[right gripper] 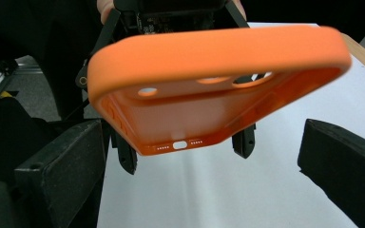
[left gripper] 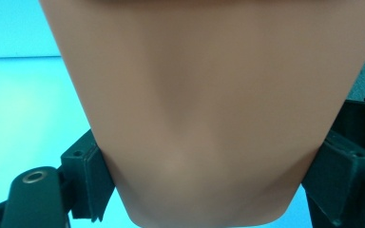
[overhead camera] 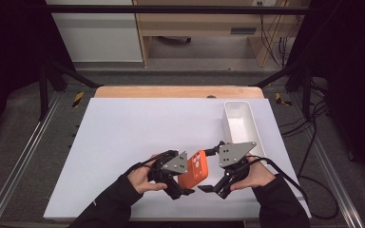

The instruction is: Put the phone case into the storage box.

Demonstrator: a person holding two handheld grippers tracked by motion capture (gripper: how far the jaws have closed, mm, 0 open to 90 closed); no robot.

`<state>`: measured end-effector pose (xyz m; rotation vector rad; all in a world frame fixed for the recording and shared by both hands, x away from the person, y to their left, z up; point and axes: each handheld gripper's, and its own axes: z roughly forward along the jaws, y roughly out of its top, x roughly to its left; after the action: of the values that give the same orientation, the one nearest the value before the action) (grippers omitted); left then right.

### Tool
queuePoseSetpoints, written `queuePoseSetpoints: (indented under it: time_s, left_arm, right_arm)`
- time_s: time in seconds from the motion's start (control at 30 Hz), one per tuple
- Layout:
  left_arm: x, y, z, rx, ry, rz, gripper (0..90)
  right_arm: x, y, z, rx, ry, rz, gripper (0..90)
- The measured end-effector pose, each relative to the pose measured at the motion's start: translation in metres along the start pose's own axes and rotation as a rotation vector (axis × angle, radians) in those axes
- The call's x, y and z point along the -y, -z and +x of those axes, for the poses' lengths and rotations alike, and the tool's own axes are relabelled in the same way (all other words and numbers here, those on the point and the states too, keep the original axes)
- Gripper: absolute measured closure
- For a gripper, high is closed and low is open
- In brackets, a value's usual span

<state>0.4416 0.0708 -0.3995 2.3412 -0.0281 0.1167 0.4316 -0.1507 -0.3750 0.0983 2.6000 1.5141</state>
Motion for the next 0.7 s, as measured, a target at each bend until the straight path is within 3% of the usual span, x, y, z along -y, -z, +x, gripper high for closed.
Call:
queuePoseSetpoints:
  time_s: [0.7]
  left_arm:
    - [-0.0017,-0.0082,-0.005,0.041,-0.011,-0.013,15.6]
  right_arm:
    - [0.0016,-0.0043,0.0006,-0.054,0.012,-0.034,9.8]
